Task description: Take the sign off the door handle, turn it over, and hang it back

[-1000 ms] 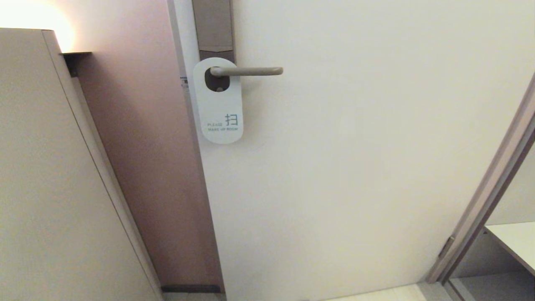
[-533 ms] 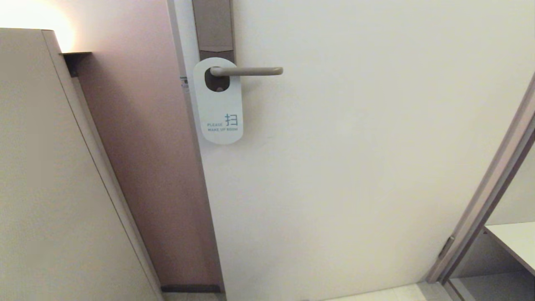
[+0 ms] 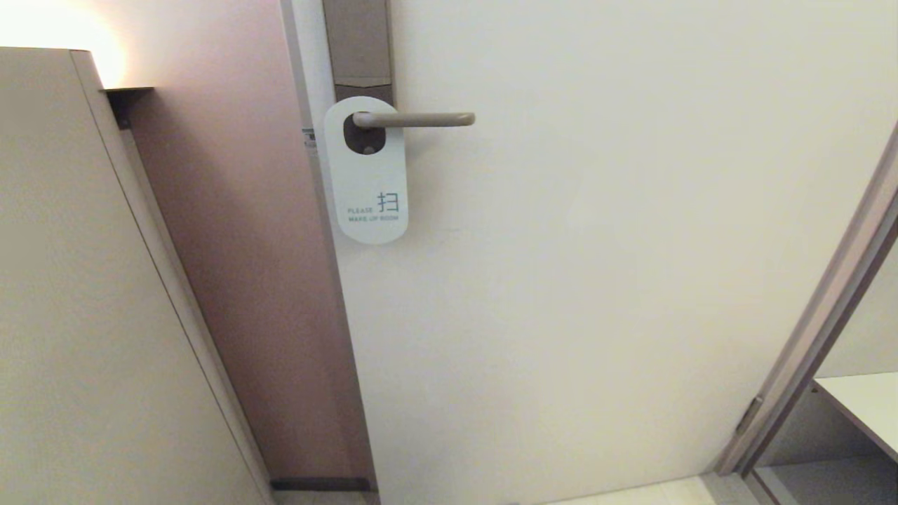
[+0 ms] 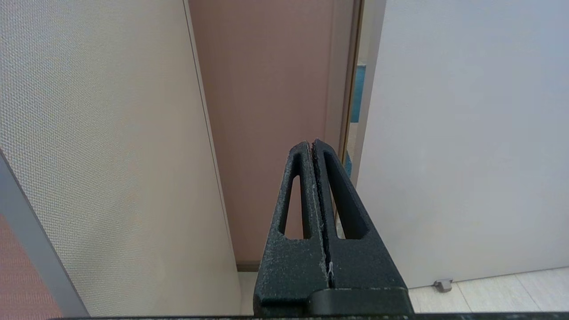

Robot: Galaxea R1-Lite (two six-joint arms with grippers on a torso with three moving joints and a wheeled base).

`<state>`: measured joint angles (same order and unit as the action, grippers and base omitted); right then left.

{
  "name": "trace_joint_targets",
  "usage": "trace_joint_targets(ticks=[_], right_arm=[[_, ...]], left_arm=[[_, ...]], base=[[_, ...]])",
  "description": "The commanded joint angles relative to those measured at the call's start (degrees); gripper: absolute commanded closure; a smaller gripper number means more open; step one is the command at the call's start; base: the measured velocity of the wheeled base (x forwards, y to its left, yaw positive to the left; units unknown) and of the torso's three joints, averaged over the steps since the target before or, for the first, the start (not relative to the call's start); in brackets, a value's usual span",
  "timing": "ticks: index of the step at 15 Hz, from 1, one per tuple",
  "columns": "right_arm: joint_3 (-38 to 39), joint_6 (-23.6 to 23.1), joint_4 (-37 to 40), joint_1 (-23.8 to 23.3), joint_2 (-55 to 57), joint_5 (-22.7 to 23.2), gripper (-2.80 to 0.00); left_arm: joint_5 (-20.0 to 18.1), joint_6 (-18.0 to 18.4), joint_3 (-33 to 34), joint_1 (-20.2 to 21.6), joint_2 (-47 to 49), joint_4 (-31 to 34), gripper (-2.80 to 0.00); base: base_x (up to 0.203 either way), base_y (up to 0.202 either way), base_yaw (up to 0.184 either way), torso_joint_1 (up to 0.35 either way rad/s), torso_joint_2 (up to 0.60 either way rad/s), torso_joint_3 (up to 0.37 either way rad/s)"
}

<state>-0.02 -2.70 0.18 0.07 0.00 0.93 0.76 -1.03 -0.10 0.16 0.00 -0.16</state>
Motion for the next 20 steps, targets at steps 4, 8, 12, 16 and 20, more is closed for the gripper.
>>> trace_joint_targets(ticks=[4, 8, 12, 16, 20], right_arm=[[-0.05, 0.07, -0.01, 0.01, 0.01, 0.01, 0.00], [-0.06, 0.24, -0.09, 0.01, 0.09, -0.14, 0.00], [0.02, 0.51, -0.01, 0.01, 0.03, -0.08, 0.00], [0.02, 0.51, -0.01, 0.01, 0.09, -0.05, 0.00], [0.02, 0.51, -0.01, 0.01, 0.07, -0.06, 0.00]], left_arm=[[0.03, -0.02, 0.01, 0.02, 0.00, -0.02, 0.00], [0.03, -0.02, 0.01, 0.02, 0.00, -0.02, 0.00], [0.03, -0.02, 0.04, 0.02, 0.08, -0.02, 0.00], [0.03, -0.02, 0.05, 0.02, 0.00, -0.02, 0.00], [0.03, -0.02, 0.01, 0.02, 0.00, -0.02, 0.00]], base=[[0.000, 0.000, 0.000, 0.000, 0.00, 0.000], [0.000, 0.000, 0.000, 0.000, 0.00, 0.000], [0.000, 0.000, 0.000, 0.000, 0.00, 0.000], [0.000, 0.000, 0.000, 0.000, 0.00, 0.000], [0.000, 0.000, 0.000, 0.000, 0.00, 0.000]])
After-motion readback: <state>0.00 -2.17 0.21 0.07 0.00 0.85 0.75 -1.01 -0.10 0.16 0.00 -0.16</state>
